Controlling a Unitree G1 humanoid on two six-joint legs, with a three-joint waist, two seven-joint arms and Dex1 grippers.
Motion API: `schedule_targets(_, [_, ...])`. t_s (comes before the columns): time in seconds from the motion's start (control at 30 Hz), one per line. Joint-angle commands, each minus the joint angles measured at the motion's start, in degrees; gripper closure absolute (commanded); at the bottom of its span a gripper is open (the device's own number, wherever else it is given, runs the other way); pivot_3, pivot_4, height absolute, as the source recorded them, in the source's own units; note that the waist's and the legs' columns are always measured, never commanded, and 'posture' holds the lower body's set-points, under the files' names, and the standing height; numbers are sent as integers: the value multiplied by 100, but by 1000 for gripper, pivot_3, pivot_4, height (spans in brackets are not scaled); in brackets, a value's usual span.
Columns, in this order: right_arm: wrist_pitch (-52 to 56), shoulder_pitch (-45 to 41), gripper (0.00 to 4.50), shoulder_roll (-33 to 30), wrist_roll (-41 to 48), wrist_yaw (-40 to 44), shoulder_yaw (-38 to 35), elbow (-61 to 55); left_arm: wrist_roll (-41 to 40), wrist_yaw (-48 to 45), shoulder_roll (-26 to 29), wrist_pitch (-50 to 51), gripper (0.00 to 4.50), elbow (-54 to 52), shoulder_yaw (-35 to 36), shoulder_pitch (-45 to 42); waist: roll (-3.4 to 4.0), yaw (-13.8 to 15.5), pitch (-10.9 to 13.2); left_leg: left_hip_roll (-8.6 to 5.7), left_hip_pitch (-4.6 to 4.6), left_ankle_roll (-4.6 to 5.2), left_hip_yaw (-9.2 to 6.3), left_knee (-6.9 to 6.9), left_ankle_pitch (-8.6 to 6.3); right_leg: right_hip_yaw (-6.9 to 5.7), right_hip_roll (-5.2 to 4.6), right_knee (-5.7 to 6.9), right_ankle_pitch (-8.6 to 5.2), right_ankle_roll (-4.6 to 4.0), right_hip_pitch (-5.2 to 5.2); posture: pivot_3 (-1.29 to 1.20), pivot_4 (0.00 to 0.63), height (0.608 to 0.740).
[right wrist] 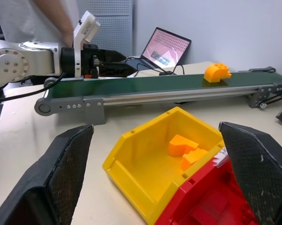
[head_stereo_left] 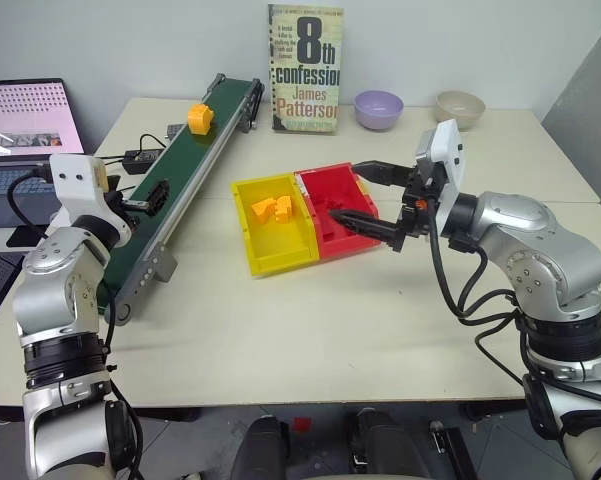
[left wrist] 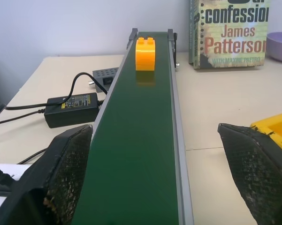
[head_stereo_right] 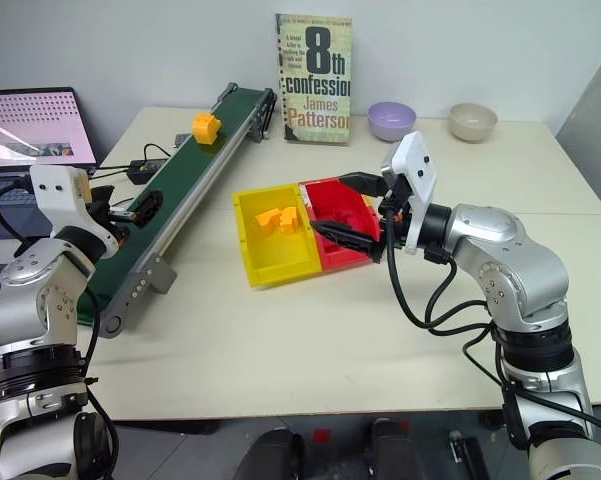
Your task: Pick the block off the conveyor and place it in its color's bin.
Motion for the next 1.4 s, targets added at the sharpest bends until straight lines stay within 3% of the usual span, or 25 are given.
schedule_targets(0.03, [-6, -146, 0, -27, 149, 56, -70, -196, -31, -37, 126, -108, 43, -40, 42, -24, 0, 0, 0, 0, 0, 0, 0, 0, 0, 0, 0, 0, 0, 0, 0, 0, 150, 740])
schedule_targets(1.23, [304, -74, 0, -277, 635, 164, -78, -575, 304, 82, 194, -144, 43, 658, -125, -144, 0, 1, 0, 0, -1, 0, 1, 0, 0, 0, -3, -2, 0, 0, 0, 0, 150, 740])
schedule_targets(1.4, [302, -70, 0, -310, 641, 143, -90, -570, 369, 130, 242, -172, 831, 759, -129, -150, 0, 0, 0, 1, -1, 0, 1, 0, 0, 0, -3, -2, 0, 0, -1, 0, 150, 740])
